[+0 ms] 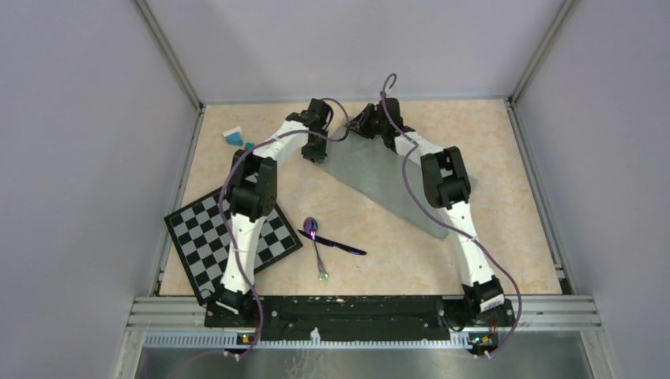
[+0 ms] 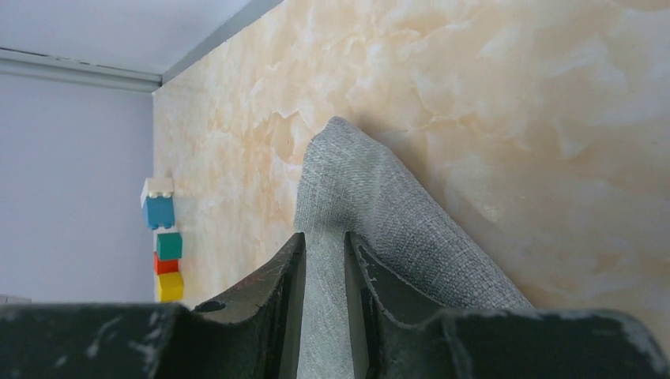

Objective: Fold the napkin into a case and place the utensils inside
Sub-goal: Smooth out the rectangle-folded napkin at the center of the board.

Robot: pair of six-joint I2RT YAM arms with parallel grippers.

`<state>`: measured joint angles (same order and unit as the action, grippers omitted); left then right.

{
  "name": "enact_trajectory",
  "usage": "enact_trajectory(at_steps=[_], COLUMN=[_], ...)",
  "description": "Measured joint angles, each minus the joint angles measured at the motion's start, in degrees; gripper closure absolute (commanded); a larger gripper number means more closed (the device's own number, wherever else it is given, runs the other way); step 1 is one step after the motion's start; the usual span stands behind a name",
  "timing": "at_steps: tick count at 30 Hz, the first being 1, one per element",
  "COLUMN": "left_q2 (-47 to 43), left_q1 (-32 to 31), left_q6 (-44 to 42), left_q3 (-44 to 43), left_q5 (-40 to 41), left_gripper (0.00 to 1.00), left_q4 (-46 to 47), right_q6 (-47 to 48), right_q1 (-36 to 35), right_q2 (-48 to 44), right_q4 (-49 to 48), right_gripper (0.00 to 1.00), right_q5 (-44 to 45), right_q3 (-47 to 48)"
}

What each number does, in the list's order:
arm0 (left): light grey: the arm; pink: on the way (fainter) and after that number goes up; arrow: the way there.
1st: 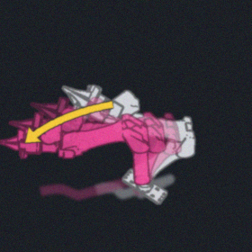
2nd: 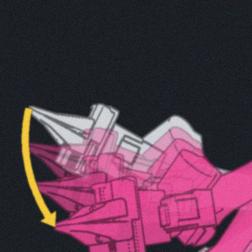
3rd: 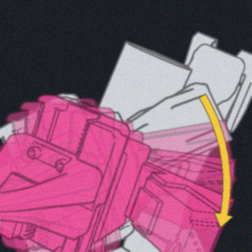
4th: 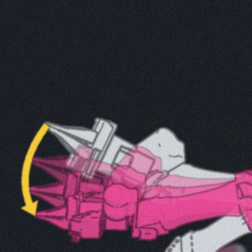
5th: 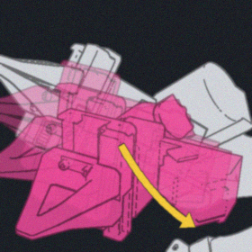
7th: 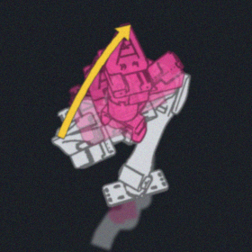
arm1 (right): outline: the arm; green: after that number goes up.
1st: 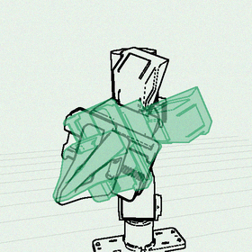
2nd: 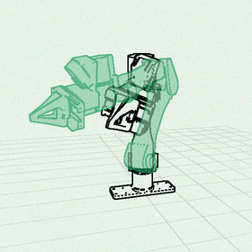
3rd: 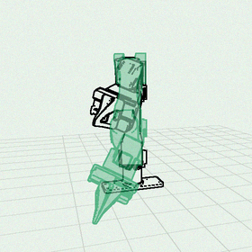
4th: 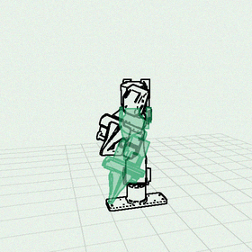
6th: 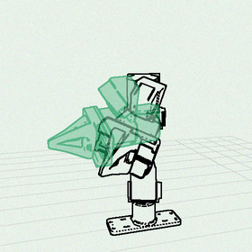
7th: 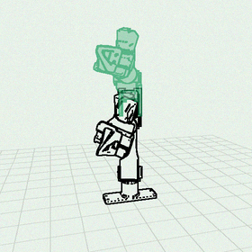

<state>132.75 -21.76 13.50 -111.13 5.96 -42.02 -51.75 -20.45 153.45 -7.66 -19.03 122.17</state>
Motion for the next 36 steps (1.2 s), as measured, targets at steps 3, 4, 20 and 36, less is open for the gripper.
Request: enact_trajectory(at_steps=[3, 4, 20, 36], left_q2=[2.4, 3.0, -1.6, 3.3], left_q1=[0.4, 0.5, 3.0, 3.8], left_q6=[-0.9, -1.3, -5.0, -9.0], left_q3=[-4.2, -5.3, -5.6, -5.1], left_q5=[1.9, 2.3, -3.5, -10.0], left_gripper=[0.57, 0.54, 0.18, 0.46], left_q4=[-1.7, -2.1, -3.8, 1.2], right_q6=[0.1, 0.2, 17.9, 22.4], right_q1=[0.2, 0.2, 0.5, 1.3], right_q2=[0.0, 0.0, -17.0, -61.8], right_q4=[-0.9, -0.9, 22.5, 24.3], right_gripper=[0.73, 0.72, 0.48, 0.43], right_q5=[-0.7, -0.9, -4.2, -1.7], right_q3=[-0.3, -0.2, -7.8, -71.3])
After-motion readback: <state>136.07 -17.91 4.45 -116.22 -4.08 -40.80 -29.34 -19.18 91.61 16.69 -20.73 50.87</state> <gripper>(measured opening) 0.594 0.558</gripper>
